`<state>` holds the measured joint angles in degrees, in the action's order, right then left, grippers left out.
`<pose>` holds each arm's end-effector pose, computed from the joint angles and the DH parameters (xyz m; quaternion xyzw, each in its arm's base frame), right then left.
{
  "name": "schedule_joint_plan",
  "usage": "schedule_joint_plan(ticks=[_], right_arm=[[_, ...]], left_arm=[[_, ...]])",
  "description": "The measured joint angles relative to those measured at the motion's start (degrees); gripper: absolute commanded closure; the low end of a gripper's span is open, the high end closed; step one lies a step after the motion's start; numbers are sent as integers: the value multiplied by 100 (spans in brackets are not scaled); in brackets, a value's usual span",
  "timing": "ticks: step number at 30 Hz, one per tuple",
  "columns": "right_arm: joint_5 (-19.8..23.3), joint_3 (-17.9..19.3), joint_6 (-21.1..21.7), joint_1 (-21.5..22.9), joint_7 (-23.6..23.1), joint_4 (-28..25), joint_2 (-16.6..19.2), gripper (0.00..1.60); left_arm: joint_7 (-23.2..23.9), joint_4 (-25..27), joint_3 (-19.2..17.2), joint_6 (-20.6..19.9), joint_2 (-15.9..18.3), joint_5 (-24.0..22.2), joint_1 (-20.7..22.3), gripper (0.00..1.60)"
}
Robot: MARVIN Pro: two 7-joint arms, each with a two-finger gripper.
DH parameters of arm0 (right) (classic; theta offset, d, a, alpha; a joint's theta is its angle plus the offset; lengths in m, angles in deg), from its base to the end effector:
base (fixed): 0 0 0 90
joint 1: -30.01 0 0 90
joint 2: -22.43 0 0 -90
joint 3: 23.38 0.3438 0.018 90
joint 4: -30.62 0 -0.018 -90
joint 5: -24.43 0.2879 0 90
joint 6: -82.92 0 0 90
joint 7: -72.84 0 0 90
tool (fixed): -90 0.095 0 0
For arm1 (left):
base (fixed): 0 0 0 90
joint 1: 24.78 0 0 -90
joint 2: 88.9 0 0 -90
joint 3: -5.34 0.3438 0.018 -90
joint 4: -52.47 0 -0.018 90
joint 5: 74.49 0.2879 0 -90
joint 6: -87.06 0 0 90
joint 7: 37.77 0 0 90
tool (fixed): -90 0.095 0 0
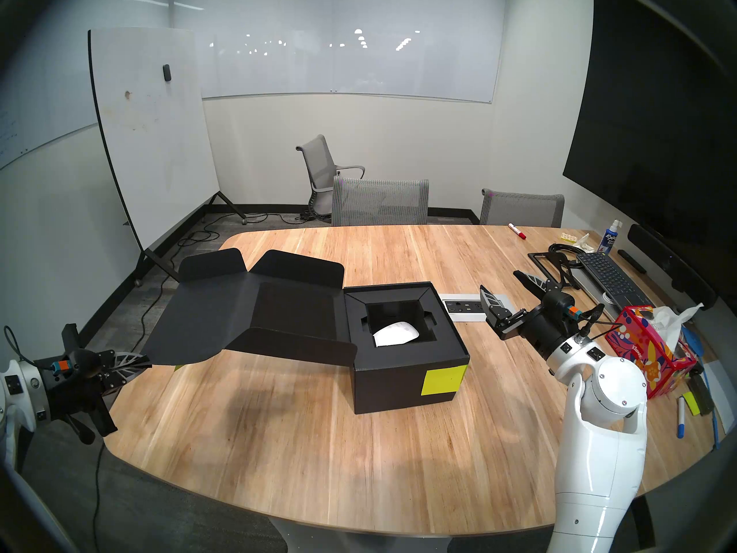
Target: Open the box and place the mouse inside
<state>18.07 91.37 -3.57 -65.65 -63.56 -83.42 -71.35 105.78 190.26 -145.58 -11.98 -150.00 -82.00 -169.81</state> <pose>0.3242 -0.0708 -0.2654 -0.6404 -0.1981 -0.7406 0.0469 0.1148 0.2158 -0.1567 -0.7422 0.4609 -0.4726 0.1155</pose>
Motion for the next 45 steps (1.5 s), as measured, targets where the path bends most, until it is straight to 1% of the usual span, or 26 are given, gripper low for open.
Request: schedule_joint_plan(ticks=[5, 12, 21, 29, 32, 39, 45], right_arm=[[0, 0, 0, 0, 0, 0, 0, 0], [0, 0, 0, 0, 0, 0, 0, 0], [0, 0, 0, 0, 0, 0, 0, 0], [0, 0, 0, 0, 0, 0, 0, 0], [0, 0, 0, 0, 0, 0, 0, 0], [0, 0, 0, 0, 0, 0, 0, 0], [0, 0, 0, 0, 0, 0, 1, 0]], left_arm=[[95, -25, -181, -35, -4, -89, 68, 160], [218, -252, -368, 11, -73, -171, 148, 160], [388, -287, -637, 86, -139, -268, 240, 160], [489, -401, -895, 73, -147, -346, 363, 160], [489, -434, -966, 32, -107, -385, 422, 160], [504, -463, -1226, -154, 102, -544, 621, 160], [536, -516, -1289, -312, 299, -641, 828, 160]])
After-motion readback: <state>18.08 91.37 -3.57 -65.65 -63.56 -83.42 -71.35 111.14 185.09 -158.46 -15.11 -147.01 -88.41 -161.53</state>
